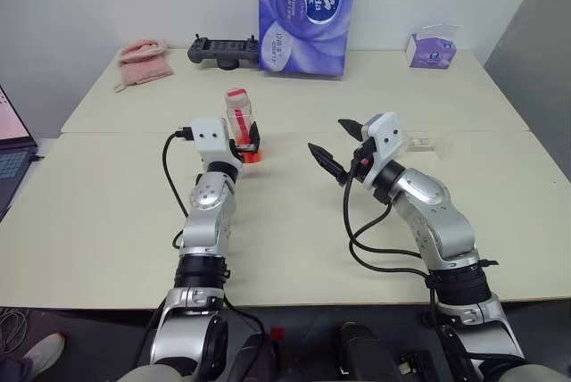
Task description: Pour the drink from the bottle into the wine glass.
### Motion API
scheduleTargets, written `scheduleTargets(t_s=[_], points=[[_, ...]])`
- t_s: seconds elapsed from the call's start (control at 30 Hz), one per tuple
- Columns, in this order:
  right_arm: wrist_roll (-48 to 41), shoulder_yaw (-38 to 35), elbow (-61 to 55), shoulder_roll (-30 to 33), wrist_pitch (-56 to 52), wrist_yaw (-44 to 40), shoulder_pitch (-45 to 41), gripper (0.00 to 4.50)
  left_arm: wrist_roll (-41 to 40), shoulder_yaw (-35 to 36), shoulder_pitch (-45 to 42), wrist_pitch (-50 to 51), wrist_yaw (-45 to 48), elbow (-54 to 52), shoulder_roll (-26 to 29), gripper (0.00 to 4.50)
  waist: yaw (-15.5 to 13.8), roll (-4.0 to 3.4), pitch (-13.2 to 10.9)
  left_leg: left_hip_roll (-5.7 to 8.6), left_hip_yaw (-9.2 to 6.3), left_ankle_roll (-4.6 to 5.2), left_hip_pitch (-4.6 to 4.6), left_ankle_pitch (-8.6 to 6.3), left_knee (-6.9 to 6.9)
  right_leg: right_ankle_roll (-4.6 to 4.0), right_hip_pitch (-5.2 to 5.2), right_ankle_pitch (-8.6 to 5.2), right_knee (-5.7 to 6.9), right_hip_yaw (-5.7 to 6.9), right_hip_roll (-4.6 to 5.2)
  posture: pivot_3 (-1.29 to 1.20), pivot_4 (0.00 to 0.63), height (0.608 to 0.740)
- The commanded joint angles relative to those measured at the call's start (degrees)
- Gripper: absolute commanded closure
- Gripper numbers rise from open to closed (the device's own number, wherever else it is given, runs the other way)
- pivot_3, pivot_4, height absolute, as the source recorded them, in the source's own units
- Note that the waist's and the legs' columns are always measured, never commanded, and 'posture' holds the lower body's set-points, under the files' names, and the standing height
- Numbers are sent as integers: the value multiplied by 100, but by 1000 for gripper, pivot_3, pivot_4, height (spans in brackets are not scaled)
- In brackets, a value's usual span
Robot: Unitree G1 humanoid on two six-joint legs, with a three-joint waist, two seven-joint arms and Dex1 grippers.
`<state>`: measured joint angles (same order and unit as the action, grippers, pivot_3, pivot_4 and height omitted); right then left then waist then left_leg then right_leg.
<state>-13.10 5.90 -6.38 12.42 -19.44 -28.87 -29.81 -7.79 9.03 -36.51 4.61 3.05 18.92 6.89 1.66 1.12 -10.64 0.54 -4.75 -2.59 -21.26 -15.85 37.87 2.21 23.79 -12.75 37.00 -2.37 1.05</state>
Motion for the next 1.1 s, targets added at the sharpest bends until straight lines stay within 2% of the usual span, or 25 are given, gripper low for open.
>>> scheduleTargets(t_s=[0.03, 0.33, 0.43, 0.6, 0.67, 0.87, 1.1], points=[[-18, 10, -86, -31, 137, -56, -105, 40, 64, -22, -394, -293, -10, 285, 20, 0, 2, 0, 0, 0, 1, 0, 0, 0, 0, 0, 0, 0, -1, -1, 0, 0, 150, 740], [15, -1, -62, -71, 133, -47, -115, 40, 168, -19, -607, -343, -244, 608, -34, 0, 7, 0, 0, -1, 0, -1, -26, 0, 0, -8, 31, 7, 7, 0, 0, 0, 150, 740], [11, -28, -36, -84, 139, -34, -142, 0, 165, -15, -627, -428, -235, 638, -28, 554, 6, 0, 0, -2, 0, -1, -31, 1, 2, -9, 34, 10, 7, -1, 0, 0, 150, 740], [-13, -44, -49, -55, 98, -71, -158, 0, 170, 18, -687, -530, -210, 759, 69, 2218, 3, 0, 0, 0, -1, -1, -33, 1, 2, -9, 35, 11, 5, 0, 1, 0, 150, 740], [-96, -108, -135, 0, -74, -96, -201, 0, 143, 35, -695, -536, -109, 733, 157, 2664, 4, 0, 0, 0, -1, -1, -33, 1, 1, -9, 35, 11, 5, 0, 1, 0, 150, 740], [-870, -411, -925, 474, -1520, -305, -446, 0, -367, -216, -230, 99, 1217, -474, 561, 2686, 6, 0, 0, -1, -4, -1, -53, 1, 3, -10, 49, 11, 4, 2, 1, 0, 150, 740], [-2607, -694, -1853, 1065, -3203, -998, -977, 0, -1162, -684, 870, 1149, 2595, -2650, 1140, 2686, 20, -1, 0, -7, -14, 0, -58, -1, -4, -10, 56, 11, 7, 8, 9, 0, 150, 740]])
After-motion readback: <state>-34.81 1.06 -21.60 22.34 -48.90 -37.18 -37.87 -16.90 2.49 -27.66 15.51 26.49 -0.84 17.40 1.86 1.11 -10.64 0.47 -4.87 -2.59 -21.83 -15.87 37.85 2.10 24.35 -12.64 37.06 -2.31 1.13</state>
